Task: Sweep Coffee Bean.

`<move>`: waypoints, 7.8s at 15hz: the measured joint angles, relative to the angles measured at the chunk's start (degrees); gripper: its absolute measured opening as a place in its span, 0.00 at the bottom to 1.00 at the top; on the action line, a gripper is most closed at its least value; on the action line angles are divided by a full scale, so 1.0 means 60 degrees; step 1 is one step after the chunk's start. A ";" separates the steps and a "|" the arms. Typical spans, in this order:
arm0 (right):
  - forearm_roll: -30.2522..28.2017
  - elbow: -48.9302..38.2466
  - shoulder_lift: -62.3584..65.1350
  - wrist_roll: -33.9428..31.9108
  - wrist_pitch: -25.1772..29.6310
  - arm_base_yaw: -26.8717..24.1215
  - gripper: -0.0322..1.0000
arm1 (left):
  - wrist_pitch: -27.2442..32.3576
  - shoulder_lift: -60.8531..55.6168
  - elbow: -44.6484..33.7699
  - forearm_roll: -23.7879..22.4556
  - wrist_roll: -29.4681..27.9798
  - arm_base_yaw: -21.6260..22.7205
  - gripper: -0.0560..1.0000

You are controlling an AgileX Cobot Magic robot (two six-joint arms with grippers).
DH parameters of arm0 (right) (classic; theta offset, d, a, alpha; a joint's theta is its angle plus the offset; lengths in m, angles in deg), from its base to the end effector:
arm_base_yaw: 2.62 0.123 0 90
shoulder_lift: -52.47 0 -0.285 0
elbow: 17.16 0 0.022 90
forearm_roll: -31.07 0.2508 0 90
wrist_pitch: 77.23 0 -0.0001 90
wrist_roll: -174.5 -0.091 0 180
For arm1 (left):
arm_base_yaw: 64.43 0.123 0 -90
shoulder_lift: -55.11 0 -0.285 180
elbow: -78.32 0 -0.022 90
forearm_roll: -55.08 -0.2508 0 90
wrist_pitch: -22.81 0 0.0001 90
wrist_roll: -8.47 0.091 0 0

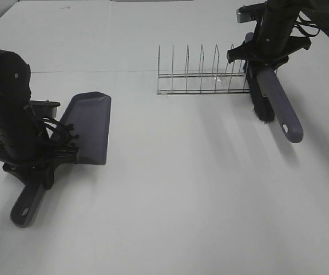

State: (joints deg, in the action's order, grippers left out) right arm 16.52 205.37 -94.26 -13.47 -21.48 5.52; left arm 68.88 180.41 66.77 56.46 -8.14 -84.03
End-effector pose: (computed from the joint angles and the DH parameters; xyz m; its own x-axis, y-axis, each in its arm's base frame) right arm 0.5160 0.0547 0.1560 -0.9242 -0.1381 -0.3560 -0.0706 0.9780 -0.1961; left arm 0.3269 -0.1181 0.0968 -0.9979 0.0350 0.0537 0.0350 0.9994 -0.0012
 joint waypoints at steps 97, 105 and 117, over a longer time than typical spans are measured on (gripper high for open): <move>0.3543 -1.5107 2.2298 0.2655 0.0917 -0.0773 0.70 | 0.2502 -1.8220 -0.6131 0.0411 0.3371 -0.0688 0.72; 0.3562 -1.5107 2.2298 0.2655 0.0888 -0.0773 0.70 | 0.2502 -1.8220 -0.6131 0.0411 0.3371 -0.0688 0.72; 0.3562 -1.5107 2.2298 0.2655 0.0888 -0.0773 0.70 | 0.2502 -1.8478 -0.6131 0.0411 0.3371 0.1862 0.72</move>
State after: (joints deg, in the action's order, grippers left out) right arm 37.89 114.73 39.53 2.46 -16.15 0.88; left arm 83.89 69.54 29.98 58.92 12.08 -72.86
